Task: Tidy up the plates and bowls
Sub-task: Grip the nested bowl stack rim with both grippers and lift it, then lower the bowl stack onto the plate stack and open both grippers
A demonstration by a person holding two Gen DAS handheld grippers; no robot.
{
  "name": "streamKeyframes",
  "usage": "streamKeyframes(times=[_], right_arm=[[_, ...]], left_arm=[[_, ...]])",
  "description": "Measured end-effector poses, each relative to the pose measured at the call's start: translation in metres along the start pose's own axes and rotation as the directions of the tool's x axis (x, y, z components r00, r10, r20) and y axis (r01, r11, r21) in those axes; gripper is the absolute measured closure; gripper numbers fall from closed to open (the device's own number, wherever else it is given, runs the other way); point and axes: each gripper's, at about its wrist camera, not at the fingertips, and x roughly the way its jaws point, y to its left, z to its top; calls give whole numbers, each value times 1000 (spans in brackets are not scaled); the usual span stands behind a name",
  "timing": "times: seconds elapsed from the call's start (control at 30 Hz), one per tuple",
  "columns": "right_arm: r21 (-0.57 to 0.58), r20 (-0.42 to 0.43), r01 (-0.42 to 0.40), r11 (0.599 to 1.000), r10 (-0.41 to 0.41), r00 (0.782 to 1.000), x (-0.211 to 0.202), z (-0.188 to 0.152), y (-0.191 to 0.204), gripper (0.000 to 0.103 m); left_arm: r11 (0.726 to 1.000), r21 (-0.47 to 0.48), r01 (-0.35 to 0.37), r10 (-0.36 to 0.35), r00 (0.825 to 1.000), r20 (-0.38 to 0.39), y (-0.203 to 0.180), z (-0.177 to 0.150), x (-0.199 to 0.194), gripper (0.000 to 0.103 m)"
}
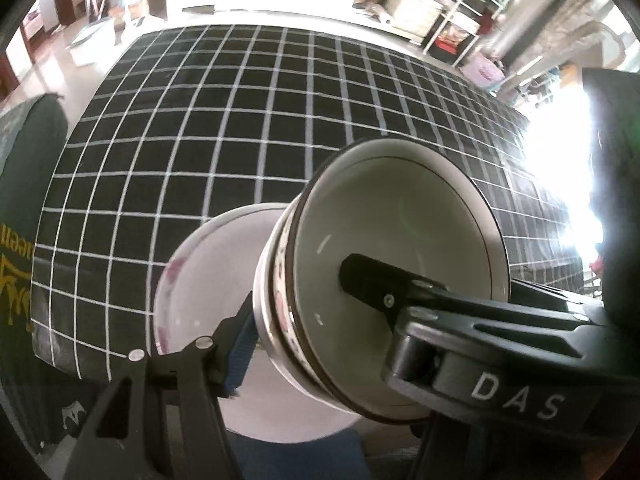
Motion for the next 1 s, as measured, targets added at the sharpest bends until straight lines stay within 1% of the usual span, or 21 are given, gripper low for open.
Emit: streamKeyframes(times=[0.07, 0.2, 0.37, 0.6, 0.87, 1.0], right_arm=[[-6, -13, 1, 1000, -1, 1000, 9, 4, 6, 32], [-17, -33, 6, 1000, -7, 999, 26, 7, 17, 32], [-34, -33, 19, 999, -20, 999, 34, 7, 22, 32], [-50, -7, 28, 998, -28, 1000, 33, 6, 18, 32], [-38, -3, -13, 999, 12, 1000, 32, 2, 9, 32], [-34, 3, -19, 999, 19, 1000, 31, 0, 7, 32]], left_arm=[[1000, -13, -5, 5, 1000, -7, 14, 0, 4, 42], [1000, -29, -9, 8, 1000, -15, 28, 3, 12, 42], [999, -37, -11, 11, 1000, -10, 35, 3, 22, 42], [999, -32, -13, 14, 1000, 6, 31, 3, 26, 42], [999, -11, -32, 32, 999, 22, 23, -1, 25, 43], [999, -2, -43, 43, 999, 25, 21, -2, 25, 44]])
